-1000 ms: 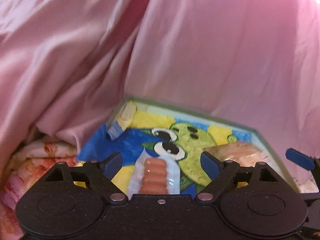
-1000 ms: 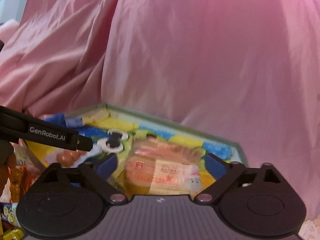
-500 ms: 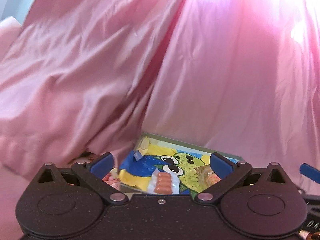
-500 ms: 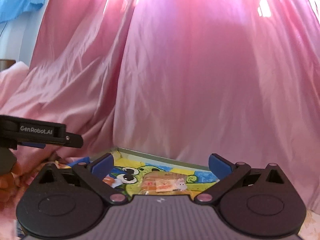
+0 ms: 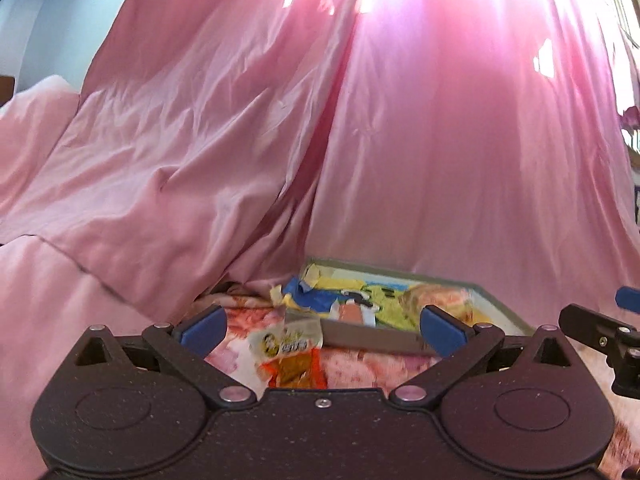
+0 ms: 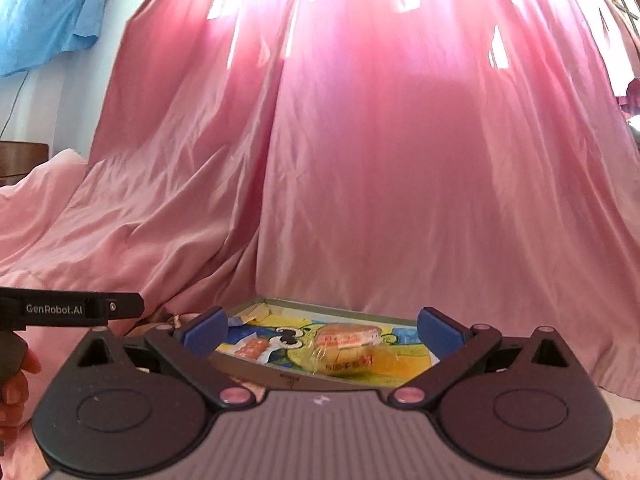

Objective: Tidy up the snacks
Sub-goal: 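Lift both tools out of the tray back toward the snack pile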

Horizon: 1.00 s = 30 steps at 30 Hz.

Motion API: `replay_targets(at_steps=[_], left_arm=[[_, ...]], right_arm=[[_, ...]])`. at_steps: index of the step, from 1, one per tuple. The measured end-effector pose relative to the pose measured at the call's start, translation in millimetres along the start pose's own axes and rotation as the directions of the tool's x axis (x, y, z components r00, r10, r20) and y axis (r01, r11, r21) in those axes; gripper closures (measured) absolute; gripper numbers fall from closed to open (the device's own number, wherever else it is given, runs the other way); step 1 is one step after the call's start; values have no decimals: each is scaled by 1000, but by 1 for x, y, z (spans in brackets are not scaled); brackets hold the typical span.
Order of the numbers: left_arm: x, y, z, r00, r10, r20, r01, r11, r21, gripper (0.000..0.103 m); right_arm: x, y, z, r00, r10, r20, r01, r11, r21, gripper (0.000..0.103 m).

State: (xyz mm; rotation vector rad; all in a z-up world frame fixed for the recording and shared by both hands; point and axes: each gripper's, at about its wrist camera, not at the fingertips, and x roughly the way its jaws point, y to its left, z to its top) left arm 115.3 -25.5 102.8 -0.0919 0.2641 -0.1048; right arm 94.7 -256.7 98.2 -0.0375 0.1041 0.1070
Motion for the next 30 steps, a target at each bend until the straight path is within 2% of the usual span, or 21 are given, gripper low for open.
replay_targets(at_steps=[10, 18, 26, 30], left_arm=[[-36, 3, -53, 998, 2, -67, 3, 997, 72, 1], [-47, 12, -89, 990, 19, -142, 1, 990, 140, 1], [-33, 17, -110, 961, 38, -275, 1, 990, 139, 1], [-29, 17, -118, 951, 37, -307, 7, 990, 142, 1]], right_arm=[[-43, 24, -40, 999, 15, -47, -18, 997, -76, 0], [-57, 33, -77, 986, 24, -167, -38, 996, -82, 0], [-56, 39, -101, 959, 35, -281, -56, 996, -66, 0], [-49, 36, -108, 943, 30, -331, -46, 998, -41, 0]])
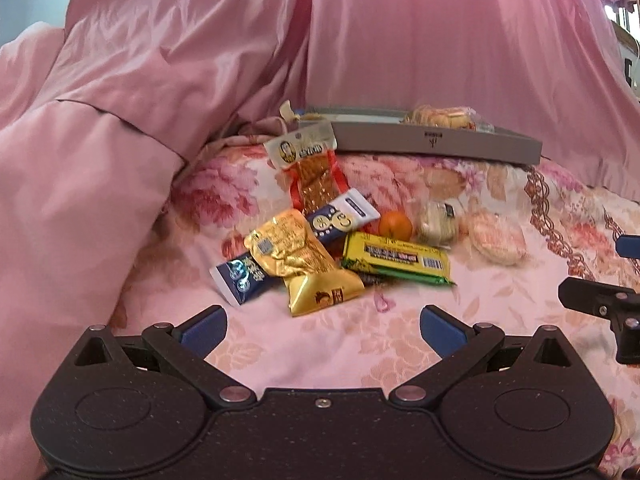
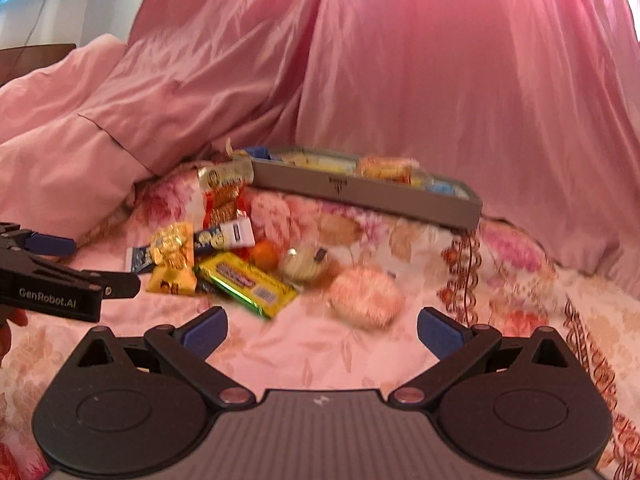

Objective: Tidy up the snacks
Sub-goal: 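Lift both tools out of the tray back toward the snack pile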

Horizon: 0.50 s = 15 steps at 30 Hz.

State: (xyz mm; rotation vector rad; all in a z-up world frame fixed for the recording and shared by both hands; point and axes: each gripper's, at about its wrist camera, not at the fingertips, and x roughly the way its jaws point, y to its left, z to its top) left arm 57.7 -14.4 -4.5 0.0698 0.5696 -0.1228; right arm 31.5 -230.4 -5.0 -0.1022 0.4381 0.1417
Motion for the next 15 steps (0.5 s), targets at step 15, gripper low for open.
replay_targets(at_steps=[15], left_arm=[[17, -3, -4, 998, -17, -61, 18, 1000, 13, 1]], right_arm=[[22, -5, -7, 998, 9, -62, -6, 999, 41, 0]])
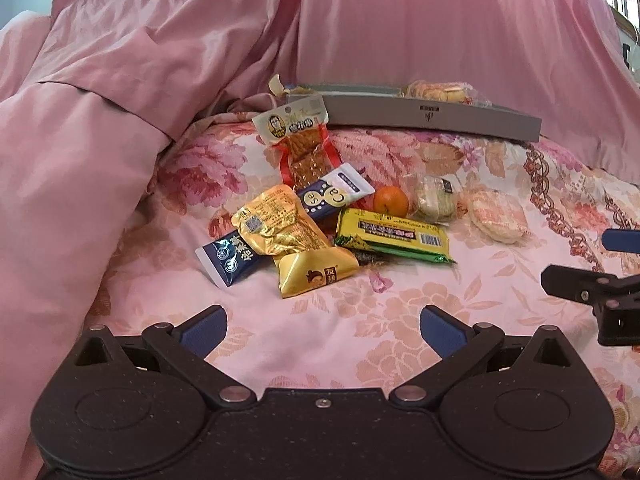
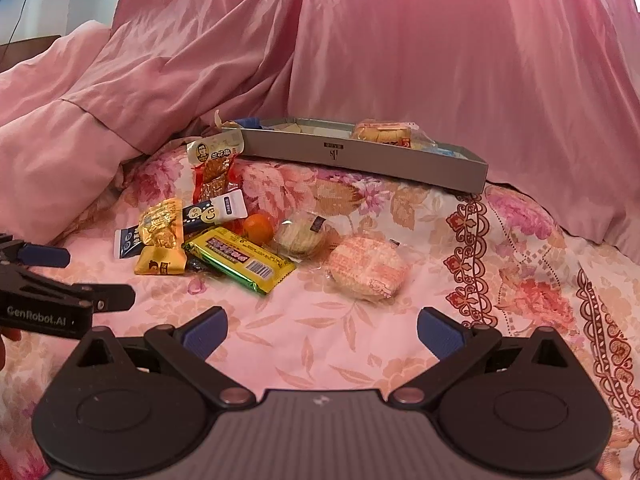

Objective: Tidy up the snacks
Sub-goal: 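Lift both tools out of the tray back toward the snack pile, then grasp the yellow wafer bar with the left tool while the right tool grasps the pink bun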

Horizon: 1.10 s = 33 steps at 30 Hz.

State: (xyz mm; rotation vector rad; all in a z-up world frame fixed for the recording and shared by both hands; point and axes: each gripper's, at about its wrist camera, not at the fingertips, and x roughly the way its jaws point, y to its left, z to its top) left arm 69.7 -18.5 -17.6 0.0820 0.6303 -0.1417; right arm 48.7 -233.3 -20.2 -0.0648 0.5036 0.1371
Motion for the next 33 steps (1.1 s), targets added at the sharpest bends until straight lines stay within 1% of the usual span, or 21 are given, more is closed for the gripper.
replay_targets(at_steps=[3, 5, 6, 8, 9, 11, 12, 15, 18, 21, 23, 24, 25, 27, 28, 29, 31, 33], left_arm=[[7, 0, 2, 1000, -11, -25, 11, 1000, -4, 1], [12, 0, 6, 999, -33, -31, 33, 999, -5, 1], [14, -2, 7, 999, -46, -30, 46, 999, 3, 1], [22, -6, 14, 996, -91, -24, 92, 995, 50, 1], [26, -8, 18, 994, -111, -22, 112, 990, 80, 1], [36, -12, 28, 988, -151, -19, 152, 977, 148, 1], [42, -13, 33, 985, -168, -24, 170, 971, 168, 1], [59, -12, 48, 973, -226, -50, 231, 956, 183, 1], [74, -16, 61, 960, -273, -65, 281, 937, 209, 1], [90, -22, 74, 937, -336, -90, 348, 899, 265, 1], [101, -28, 81, 915, -385, -122, 404, 857, 321, 1], [106, -30, 85, 905, -404, -137, 425, 835, 348, 1], [111, -31, 88, 898, -414, -150, 440, 820, 366, 1], [122, -30, 94, 883, -433, -182, 469, 798, 378, 1], [126, -29, 96, 874, -443, -201, 486, 789, 376, 1], [131, -28, 98, 859, -456, -230, 511, 774, 374, 1], [141, -29, 101, 841, -463, -280, 541, 748, 385, 1], [146, -31, 101, 829, -462, -316, 558, 728, 398, 1]], right_arm=[[8, -3, -1, 1000, 6, -1, -6, 1000, 12, 0], [14, -5, -1, 1000, 8, -10, -8, 1000, 13, 0], [17, -6, -1, 1000, 12, -12, -12, 1000, 9, 0], [23, -10, 1, 1000, 16, -8, -16, 1000, -9, 0], [27, -13, 2, 1000, 25, -6, -25, 999, -20, 0], [37, -23, 9, 997, 75, -2, -75, 996, -55, 0], [42, -28, 12, 995, 96, 3, -95, 992, -79, 0], [63, -43, 25, 989, 148, 1, -146, 975, -169, 0], [84, -54, 35, 984, 179, -22, -179, 960, -216, 0], [103, -60, 40, 977, 208, -53, -214, 945, -249, 0], [113, -62, 43, 969, 235, -81, -248, 932, -263, 0], [118, -63, 45, 960, 258, -106, -277, 923, -267, 0], [122, -63, 46, 954, 274, -124, -298, 916, -269, 0], [128, -63, 47, 939, 308, -153, -340, 899, -275, 0], [129, -62, 46, 936, 314, -161, -349, 893, -285, 0], [131, -62, 46, 936, 310, -165, -347, 889, -298, 0], [136, -60, 44, 942, 287, -173, -329, 886, -327, 0], [144, -60, 45, 947, 263, -182, -312, 888, -339, 0]])
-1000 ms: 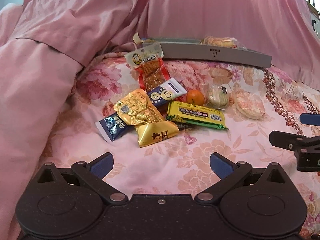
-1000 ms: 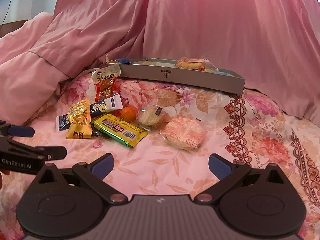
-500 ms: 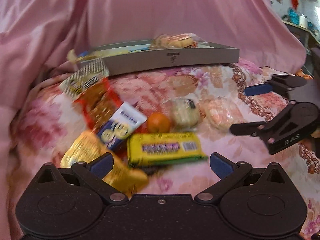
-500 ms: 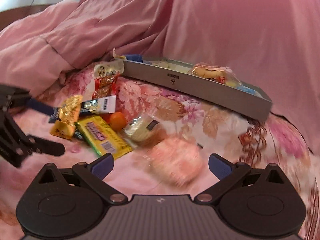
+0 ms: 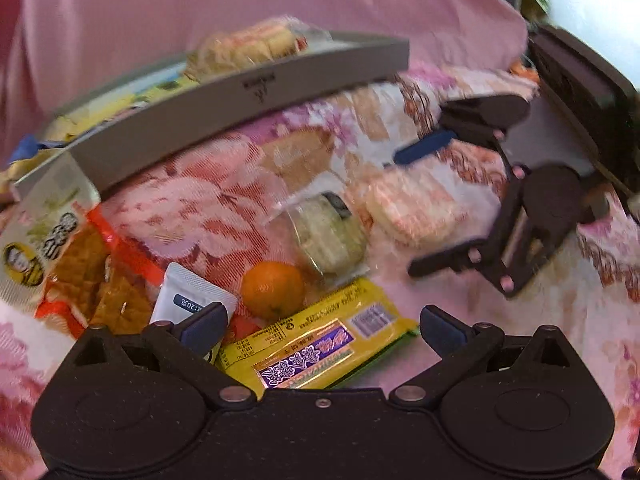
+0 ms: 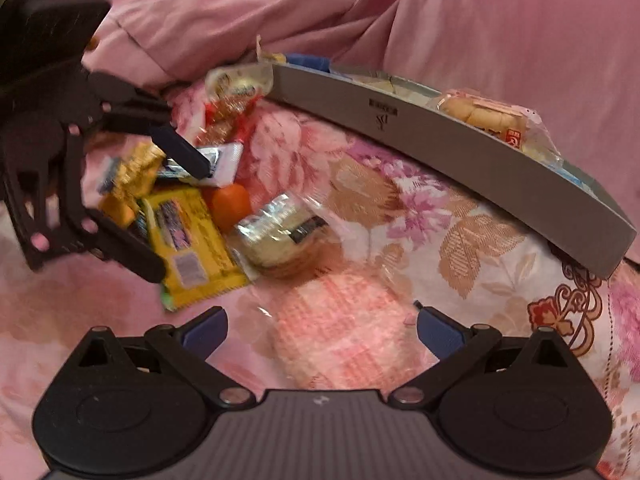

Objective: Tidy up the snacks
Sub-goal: 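Grasp the yellow wafer bar with the left tool while the right tool grasps the pink bun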

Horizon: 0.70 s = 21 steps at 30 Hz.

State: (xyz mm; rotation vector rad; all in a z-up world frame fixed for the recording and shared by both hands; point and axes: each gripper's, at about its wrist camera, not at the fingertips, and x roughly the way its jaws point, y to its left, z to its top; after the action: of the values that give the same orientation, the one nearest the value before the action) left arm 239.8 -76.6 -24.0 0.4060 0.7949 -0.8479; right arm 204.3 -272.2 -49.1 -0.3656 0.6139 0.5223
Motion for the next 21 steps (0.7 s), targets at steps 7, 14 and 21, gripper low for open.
replay_targets(at_steps=[7, 14, 21], left_arm=[[3, -9, -5, 994, -74, -75, 74, 997, 0, 3], [-12, -24, -9, 993, -93, -78, 89, 995, -49, 3], [-17, -28, -1, 998, 13, -69, -9, 998, 59, 4]], right_arm=[[4, -12, -2, 999, 38, -10, -37, 997, 61, 9], [-10, 7, -14, 998, 63, 8, -63, 996, 58, 21], [-29, 25, -27, 996, 85, 13, -86, 995, 51, 22]])
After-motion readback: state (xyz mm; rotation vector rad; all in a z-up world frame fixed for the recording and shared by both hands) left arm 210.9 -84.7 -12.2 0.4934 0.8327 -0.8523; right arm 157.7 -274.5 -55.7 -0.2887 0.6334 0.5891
